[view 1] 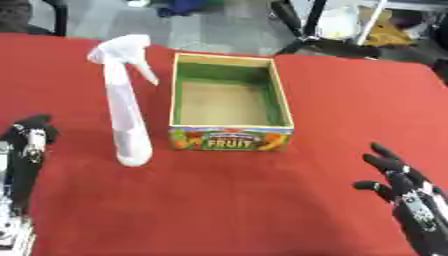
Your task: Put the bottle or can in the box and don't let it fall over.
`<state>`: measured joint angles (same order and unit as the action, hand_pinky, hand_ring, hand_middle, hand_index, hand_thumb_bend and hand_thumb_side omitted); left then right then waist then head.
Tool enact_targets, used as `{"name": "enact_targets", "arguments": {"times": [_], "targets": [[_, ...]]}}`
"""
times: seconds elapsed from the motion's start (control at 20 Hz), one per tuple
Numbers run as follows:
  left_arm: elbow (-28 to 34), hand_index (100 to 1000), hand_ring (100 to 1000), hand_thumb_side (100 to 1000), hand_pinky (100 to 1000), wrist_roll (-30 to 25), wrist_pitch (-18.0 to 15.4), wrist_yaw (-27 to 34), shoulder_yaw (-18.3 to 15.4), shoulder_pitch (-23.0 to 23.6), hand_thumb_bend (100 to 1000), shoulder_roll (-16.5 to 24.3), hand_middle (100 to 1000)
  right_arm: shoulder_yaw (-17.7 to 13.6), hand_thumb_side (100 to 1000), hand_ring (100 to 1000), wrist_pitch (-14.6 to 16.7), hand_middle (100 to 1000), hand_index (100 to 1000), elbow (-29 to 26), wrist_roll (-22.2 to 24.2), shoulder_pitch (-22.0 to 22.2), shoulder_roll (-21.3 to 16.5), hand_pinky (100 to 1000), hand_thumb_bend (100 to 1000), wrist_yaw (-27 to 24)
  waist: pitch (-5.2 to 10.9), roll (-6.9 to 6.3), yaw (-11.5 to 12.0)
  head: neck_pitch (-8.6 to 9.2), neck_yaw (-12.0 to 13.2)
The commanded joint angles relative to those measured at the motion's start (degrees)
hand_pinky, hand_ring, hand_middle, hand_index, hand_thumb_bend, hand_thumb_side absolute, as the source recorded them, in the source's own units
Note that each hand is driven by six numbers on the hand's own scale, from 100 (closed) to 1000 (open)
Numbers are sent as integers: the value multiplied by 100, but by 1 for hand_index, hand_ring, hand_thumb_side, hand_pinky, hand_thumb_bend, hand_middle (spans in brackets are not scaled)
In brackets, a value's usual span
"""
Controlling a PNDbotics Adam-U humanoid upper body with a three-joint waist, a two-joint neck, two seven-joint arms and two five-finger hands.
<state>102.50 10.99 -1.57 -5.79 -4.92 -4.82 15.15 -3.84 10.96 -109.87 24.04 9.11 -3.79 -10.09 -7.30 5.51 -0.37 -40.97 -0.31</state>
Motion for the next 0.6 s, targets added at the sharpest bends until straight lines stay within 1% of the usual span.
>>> {"name": "enact_targets", "arguments": {"times": [0.05, 0.15, 0.25, 0.35, 0.45, 0.6], "targets": [[288, 728, 673, 720, 734, 98, -7, 7, -125, -85, 144, 406, 535, -35, 580, 1000, 17, 1000, 800, -67, -10, -7, -68, 707, 100, 35, 79, -48, -7, 49, -6], [443, 729, 672, 701, 733, 162, -7, 55, -213, -132, 147, 732, 536, -42, 576, 1000, 21, 1000, 800, -66, -17, -4, -77, 707, 100, 42, 91, -59, -3, 46, -24], [627, 731, 672, 682, 731, 240, -16, 111, -314, -210, 153, 1148, 538, -48, 576, 1000, 27, 1000, 800, -65, -20, 3, -89, 707, 100, 49, 102, -71, -4, 51, -32], [808, 735, 671, 662, 730, 298, -22, 187, -407, -323, 159, 1671, 542, -57, 574, 1000, 32, 1000, 800, -63, -28, 10, -103, 707, 100, 59, 112, -90, -21, 61, -37], [931, 737, 671, 648, 730, 317, -11, 267, -476, -451, 161, 2291, 544, -63, 575, 1000, 35, 1000, 800, -60, -34, 15, -119, 707, 100, 71, 119, -117, -47, 57, -42], [862, 745, 674, 638, 731, 192, 56, 368, -453, -698, 164, 3278, 551, -54, 574, 1000, 35, 1000, 800, -56, -27, 15, -154, 707, 100, 83, 130, -167, -97, 56, -64]]}}
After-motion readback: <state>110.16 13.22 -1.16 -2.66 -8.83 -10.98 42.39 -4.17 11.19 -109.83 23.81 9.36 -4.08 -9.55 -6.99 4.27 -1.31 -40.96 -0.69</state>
